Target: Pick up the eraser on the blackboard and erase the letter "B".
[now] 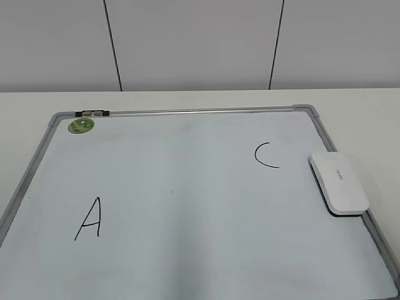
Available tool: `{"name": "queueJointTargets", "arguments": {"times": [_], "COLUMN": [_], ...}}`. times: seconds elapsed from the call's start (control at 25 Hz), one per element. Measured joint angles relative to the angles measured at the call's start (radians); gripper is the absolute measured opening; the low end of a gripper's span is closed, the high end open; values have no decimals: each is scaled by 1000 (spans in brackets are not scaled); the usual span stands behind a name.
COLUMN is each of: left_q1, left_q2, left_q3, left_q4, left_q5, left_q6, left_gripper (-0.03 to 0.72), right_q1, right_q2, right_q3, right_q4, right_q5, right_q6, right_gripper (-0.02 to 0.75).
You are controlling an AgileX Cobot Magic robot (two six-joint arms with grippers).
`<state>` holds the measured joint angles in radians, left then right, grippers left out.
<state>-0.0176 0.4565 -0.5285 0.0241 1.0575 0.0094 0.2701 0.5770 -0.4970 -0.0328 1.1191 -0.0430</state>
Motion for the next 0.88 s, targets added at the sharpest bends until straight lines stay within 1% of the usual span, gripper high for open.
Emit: {"name": "queueJointTargets", "arguments": {"times": [0.88], "left_q1": [0], "left_q2": [0], "left_q3": [10], "left_q4": [-15], "left_q5": [16], "left_q6": [0], "left_gripper": [545], "right_q1": [0], "right_q2": [-1], "right_q3": [0], "right_q4": [0], "right_q5": [0], "right_q6": [-2], "right_gripper": [590]}}
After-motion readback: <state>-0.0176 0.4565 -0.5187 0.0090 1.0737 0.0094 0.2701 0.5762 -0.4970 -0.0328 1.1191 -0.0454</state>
